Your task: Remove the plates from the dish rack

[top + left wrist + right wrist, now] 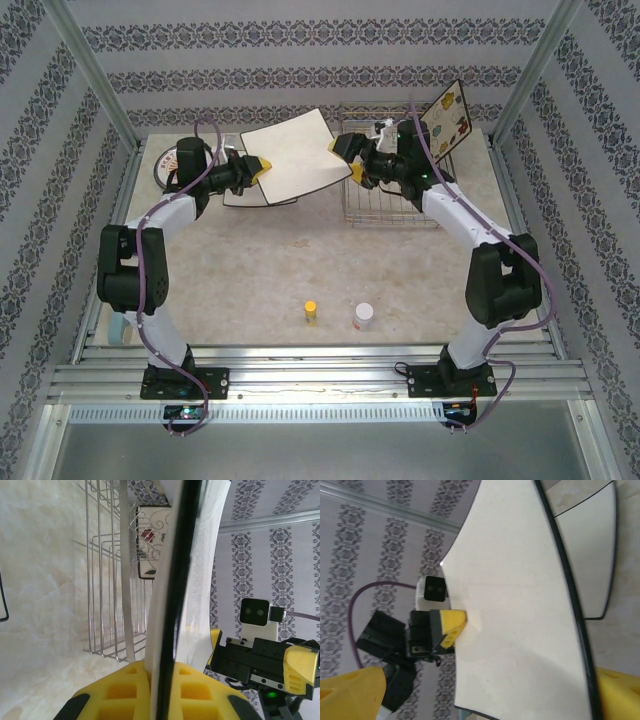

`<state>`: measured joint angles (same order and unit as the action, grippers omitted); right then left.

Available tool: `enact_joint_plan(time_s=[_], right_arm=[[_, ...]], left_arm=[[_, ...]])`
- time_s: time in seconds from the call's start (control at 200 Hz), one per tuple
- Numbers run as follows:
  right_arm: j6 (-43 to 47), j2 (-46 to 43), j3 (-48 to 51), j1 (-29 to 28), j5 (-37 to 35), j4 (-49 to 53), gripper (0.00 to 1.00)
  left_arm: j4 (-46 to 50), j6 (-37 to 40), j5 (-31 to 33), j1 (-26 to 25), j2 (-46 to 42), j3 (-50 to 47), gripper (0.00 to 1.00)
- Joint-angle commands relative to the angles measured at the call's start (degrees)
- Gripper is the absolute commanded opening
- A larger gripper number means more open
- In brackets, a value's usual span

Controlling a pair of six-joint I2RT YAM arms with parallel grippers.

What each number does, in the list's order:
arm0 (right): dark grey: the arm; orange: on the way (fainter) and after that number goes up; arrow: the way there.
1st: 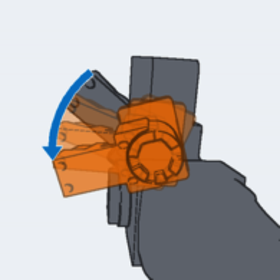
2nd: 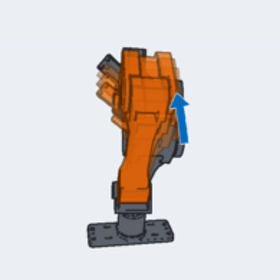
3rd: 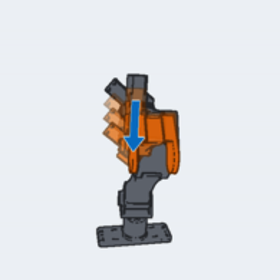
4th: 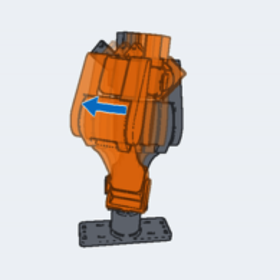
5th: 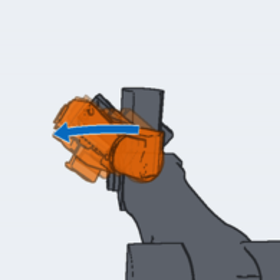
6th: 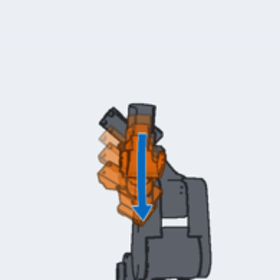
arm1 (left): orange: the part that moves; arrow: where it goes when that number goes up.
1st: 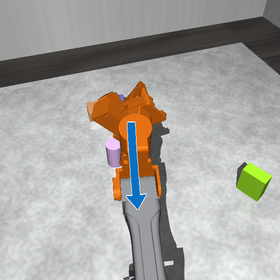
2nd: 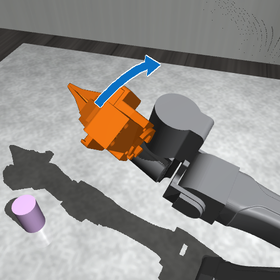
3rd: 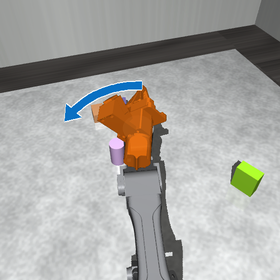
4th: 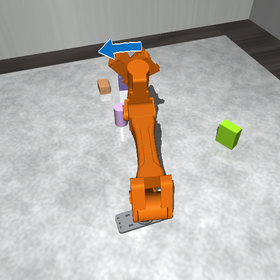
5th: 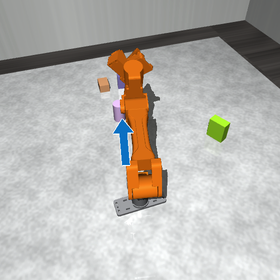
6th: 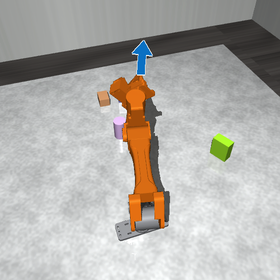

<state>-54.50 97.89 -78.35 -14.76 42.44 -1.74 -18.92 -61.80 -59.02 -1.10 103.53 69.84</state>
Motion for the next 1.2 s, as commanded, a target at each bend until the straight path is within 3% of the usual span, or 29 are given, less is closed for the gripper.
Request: enact_joint_plan(time_s=[0.0, 0.185, 0.35, 0.425, 0.59, 0.804, 1.059, 1.194], right_arm=[[9.8, -4.1, -3.9, 1.8, -6.8, 14.7, 0.98], [22.3, -7.7, -6.2, 5.6, -16.3, 31.7, 0.98], [36.4, -9.3, -15.2, 7.3, -30.9, 51.6, 0.98], [39.9, -9.6, -18.2, 8.7, -34.1, 56.6, 0.98], [42.7, -10.8, -20.2, 10.5, -37.7, 60.6, 0.98], [46.7, -5.9, -27.3, 10.3, -44.2, 68.1, 0.98], [47.9, -3.8, -27.9, 10.8, -42.5, 67.9, 0.98], [48.9, -3.2, -27.6, 11.3, -41.6, 67.8, 0.98]], left_arm=[[-8.8, -1.4, 3.8, 1.3, -4.0, 0.9, 0.0], [-5.1, -1.0, 15.6, 1.8, -9.3, -0.8, 0.0], [-3.7, -2.7, 29.2, 1.7, -13.3, -4.6, 0.0], [-5.0, -4.3, 34.9, 1.5, -14.6, -6.9, 0.0], [-4.7, -5.3, 46.5, -0.9, -15.8, -9.1, 0.0], [-9.2, -8.3, 59.9, -6.8, -13.5, -11.3, 0.0], [-19.3, -11.1, 73.8, -13.5, -7.2, -12.8, 0.0], [-24.0, -11.8, 76.6, -15.6, -2.3, -11.5, 0.0]])
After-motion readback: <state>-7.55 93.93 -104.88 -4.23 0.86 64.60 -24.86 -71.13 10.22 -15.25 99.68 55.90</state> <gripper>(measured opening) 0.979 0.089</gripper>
